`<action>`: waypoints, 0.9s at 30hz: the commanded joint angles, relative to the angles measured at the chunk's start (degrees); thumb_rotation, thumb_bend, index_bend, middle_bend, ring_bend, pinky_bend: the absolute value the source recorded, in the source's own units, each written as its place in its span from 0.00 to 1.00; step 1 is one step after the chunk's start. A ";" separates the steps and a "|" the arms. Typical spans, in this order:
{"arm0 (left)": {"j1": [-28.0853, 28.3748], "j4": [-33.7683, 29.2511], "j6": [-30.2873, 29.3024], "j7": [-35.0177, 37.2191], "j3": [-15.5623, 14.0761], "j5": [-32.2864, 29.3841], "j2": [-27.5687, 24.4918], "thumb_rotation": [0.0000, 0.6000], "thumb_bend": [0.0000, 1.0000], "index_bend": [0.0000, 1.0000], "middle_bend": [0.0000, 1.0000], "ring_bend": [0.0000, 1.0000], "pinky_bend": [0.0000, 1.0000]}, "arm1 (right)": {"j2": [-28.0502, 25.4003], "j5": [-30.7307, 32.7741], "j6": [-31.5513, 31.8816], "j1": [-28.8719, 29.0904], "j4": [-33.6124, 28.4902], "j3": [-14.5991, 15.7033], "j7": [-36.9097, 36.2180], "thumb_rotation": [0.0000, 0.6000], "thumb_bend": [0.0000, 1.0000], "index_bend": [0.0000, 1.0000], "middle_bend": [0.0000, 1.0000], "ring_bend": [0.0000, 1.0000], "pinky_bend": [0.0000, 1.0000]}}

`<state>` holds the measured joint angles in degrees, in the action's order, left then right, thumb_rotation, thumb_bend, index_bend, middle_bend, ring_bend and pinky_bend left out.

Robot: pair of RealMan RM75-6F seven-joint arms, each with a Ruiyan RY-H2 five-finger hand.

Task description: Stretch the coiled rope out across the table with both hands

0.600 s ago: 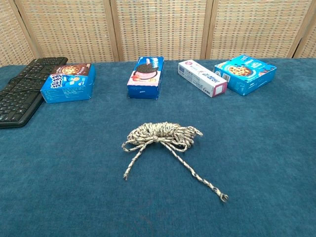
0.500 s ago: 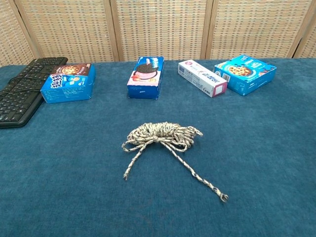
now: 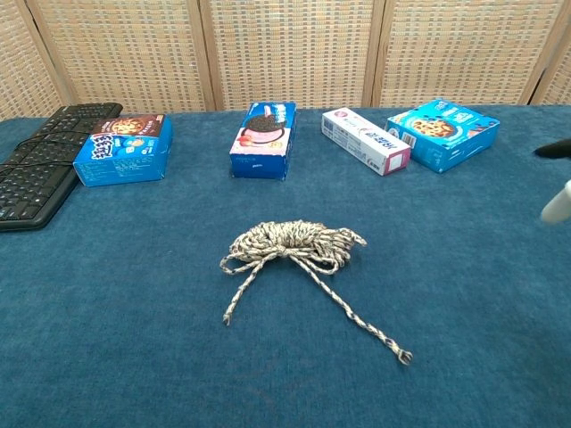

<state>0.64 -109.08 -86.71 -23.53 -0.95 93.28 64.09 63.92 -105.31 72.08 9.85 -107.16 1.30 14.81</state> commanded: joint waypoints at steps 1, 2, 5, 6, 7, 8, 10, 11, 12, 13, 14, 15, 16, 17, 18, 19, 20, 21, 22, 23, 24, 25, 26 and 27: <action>0.38 0.01 0.81 -1.20 0.15 -0.85 0.64 1.00 0.00 0.00 0.00 0.00 0.00 | 0.05 -0.16 -11.30 8.39 -0.18 -0.47 -2.38 1.00 0.01 0.32 0.00 0.00 0.00; 0.45 0.01 0.97 -1.54 0.18 -1.04 0.81 1.00 0.00 0.00 0.00 0.00 0.00 | 0.95 -0.08 -12.90 9.60 0.21 -0.79 -1.80 1.00 0.04 0.33 0.00 0.00 0.00; 0.67 0.00 1.34 -2.34 0.32 -1.66 1.28 1.00 0.00 0.00 0.00 0.00 0.00 | 5.24 1.27 -17.28 12.83 2.32 -1.89 -0.52 1.00 0.14 0.35 0.02 0.00 0.00; 0.76 0.04 1.50 -2.60 0.34 -1.86 1.41 1.00 0.00 0.00 0.00 0.00 0.00 | 6.74 1.97 -18.59 13.82 3.03 -2.16 -0.18 1.00 0.16 0.36 0.02 0.00 0.00; 0.82 0.08 1.64 -2.76 0.35 -2.02 1.50 1.00 0.00 0.00 0.00 0.00 0.00 | 7.84 2.52 -19.49 14.50 3.57 -2.40 0.24 1.00 0.18 0.36 0.02 0.00 0.00; 0.91 0.14 1.82 -2.96 0.35 -2.26 1.63 1.00 0.00 0.00 0.00 0.00 0.00 | 9.25 3.23 -20.50 15.32 4.35 -2.72 1.01 1.00 0.19 0.37 0.02 0.00 0.00; 1.03 0.20 2.03 -3.16 0.39 -2.56 1.76 1.00 0.00 0.00 0.00 0.00 0.00 | 11.06 4.11 -21.46 16.19 5.39 -3.18 2.29 1.00 0.20 0.39 0.03 0.00 0.00; 1.11 0.22 2.14 -3.27 0.41 -2.70 1.82 1.00 0.00 0.00 0.00 0.00 0.00 | 12.12 4.69 -21.92 16.61 6.02 -3.44 3.19 1.00 0.21 0.39 0.03 0.00 0.00; 1.17 0.26 2.23 -3.35 0.43 -2.84 1.88 1.00 0.00 0.00 0.00 0.00 0.00 | 13.14 5.35 -22.38 16.99 6.57 -3.68 4.13 1.00 0.22 0.39 0.03 0.00 0.00; 1.20 0.27 2.28 -3.39 0.42 -2.91 1.91 1.00 0.00 0.00 0.00 0.00 0.00 | 13.79 5.84 -22.65 17.19 6.90 -3.84 4.77 1.00 0.24 0.39 0.03 0.00 0.00; 1.25 0.28 2.34 -3.43 0.43 -3.02 1.95 1.00 0.00 0.00 0.00 0.00 0.00 | 14.73 6.59 -22.98 17.45 7.34 -4.05 5.75 1.00 0.25 0.40 0.03 0.00 0.00; 1.29 0.29 2.39 -3.44 0.43 -3.09 1.98 1.00 0.00 0.00 0.00 0.00 0.00 | 15.33 7.07 -23.17 17.61 7.60 -4.20 6.48 1.00 0.26 0.40 0.03 0.00 0.00; 1.34 0.33 2.44 -3.45 0.45 -3.21 2.00 1.00 0.00 0.00 0.00 0.00 0.00 | 16.19 7.74 -23.39 17.82 7.99 -4.38 7.69 1.00 0.27 0.41 0.03 0.00 0.00; 1.40 0.34 2.48 -3.46 0.49 -3.33 2.02 1.00 0.00 0.00 0.00 0.00 0.00 | 17.00 8.38 -23.53 17.98 8.34 -4.55 9.03 1.00 0.27 0.41 0.02 0.00 0.00; 1.44 0.36 2.54 -3.48 0.50 -3.44 2.04 1.00 0.00 0.00 0.00 0.00 0.00 | 17.74 9.06 -23.70 18.12 8.66 -4.69 10.47 1.00 0.27 0.41 0.02 0.00 0.00; 1.51 0.35 2.62 -3.52 0.49 -3.56 2.05 1.00 0.00 0.00 0.00 0.00 0.00 | 18.63 10.19 -24.02 18.26 9.00 -4.84 12.46 1.00 0.27 0.41 0.02 0.00 0.00; 1.56 0.36 2.71 -3.57 0.47 -3.63 2.08 1.00 0.00 0.00 0.00 0.00 0.00 | 19.31 11.17 -24.36 18.37 9.22 -4.92 13.93 1.00 0.27 0.41 0.01 0.00 0.00; 1.63 0.43 2.83 -3.63 0.38 -3.65 2.12 1.00 0.00 0.00 0.00 0.00 0.00 | 20.59 12.78 -25.30 18.69 10.29 -5.04 16.69 1.00 0.27 0.41 0.01 0.00 0.00; 1.67 0.42 2.84 -3.64 0.37 -3.67 2.14 1.00 0.00 0.00 0.00 0.00 0.00 | 21.29 13.81 -25.46 18.75 10.65 -5.15 18.34 1.00 0.27 0.41 0.01 0.00 0.00; 1.69 0.42 2.84 -3.64 0.35 -3.69 2.13 1.00 0.00 0.00 0.00 0.00 0.00 | 21.79 14.63 -25.52 18.79 10.89 -5.12 19.74 1.00 0.27 0.41 0.01 0.00 0.00; 1.70 0.43 2.82 -3.62 0.33 -3.73 2.13 1.00 0.00 0.00 0.00 0.00 0.00 | 22.17 15.39 -25.58 18.81 11.13 -4.98 21.02 1.00 0.27 0.41 0.01 0.00 0.00; 1.72 0.45 2.81 -3.60 0.33 -3.79 2.14 1.00 0.00 0.00 0.00 0.00 0.00 | 22.50 16.22 -25.50 18.83 11.20 -4.84 22.25 1.00 0.27 0.41 0.01 0.00 0.00; 1.74 0.47 2.81 -3.59 0.32 -3.84 2.15 1.00 0.00 0.00 0.00 0.00 0.00 | 22.69 16.72 -25.44 18.86 11.29 -4.66 23.03 1.00 0.27 0.41 0.01 0.00 0.00; 1.80 0.48 2.88 -3.61 0.31 -3.92 2.16 1.00 0.00 0.00 0.00 0.00 0.00 | 22.86 17.26 -25.34 18.92 11.49 -4.40 23.93 1.00 0.27 0.42 0.01 0.00 0.00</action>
<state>2.42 -108.61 -83.85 -27.13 -0.63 89.38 66.24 85.59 -89.79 47.03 28.47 -96.50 -3.37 36.71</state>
